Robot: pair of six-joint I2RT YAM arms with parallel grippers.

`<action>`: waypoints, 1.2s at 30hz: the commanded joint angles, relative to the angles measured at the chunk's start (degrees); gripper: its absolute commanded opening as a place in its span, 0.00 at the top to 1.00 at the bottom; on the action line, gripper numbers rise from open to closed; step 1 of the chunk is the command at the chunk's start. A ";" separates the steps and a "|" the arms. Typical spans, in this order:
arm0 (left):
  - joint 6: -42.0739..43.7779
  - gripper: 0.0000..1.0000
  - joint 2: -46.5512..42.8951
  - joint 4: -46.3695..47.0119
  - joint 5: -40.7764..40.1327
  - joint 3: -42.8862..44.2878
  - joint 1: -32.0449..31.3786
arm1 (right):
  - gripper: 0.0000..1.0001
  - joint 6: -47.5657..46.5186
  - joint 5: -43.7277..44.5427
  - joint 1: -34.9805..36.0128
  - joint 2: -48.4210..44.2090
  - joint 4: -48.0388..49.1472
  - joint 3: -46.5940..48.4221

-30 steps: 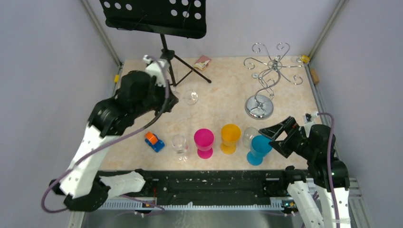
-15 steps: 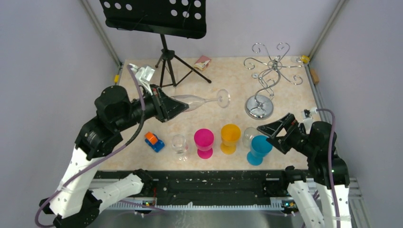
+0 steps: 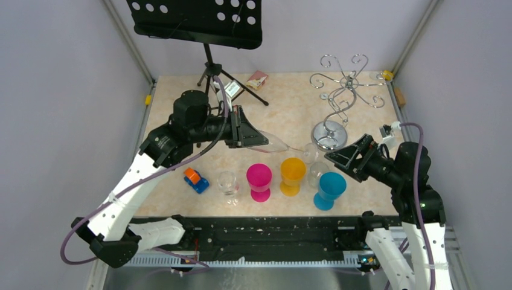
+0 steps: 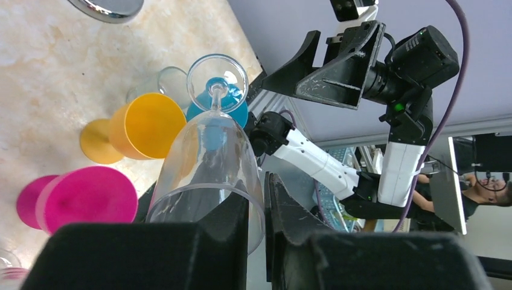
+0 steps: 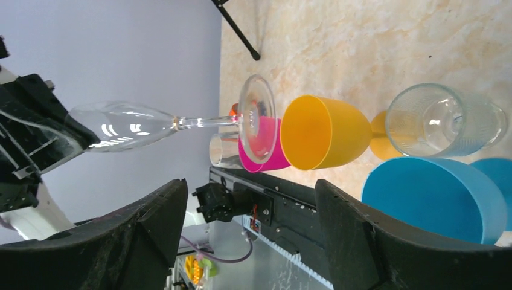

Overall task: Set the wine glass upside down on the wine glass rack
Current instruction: Turn the wine glass upside down at the wine rack.

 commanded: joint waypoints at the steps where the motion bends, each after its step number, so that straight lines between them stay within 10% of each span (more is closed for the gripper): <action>1: -3.71 1.00 -0.03 6.20 1.96 -0.83 -0.66 | 0.25 -0.58 -2.13 0.49 0.29 4.20 1.92; 36: -6.90 1.00 3.41 9.76 0.75 -0.18 -5.57 | 1.00 1.74 -7.13 0.56 1.43 7.40 -7.05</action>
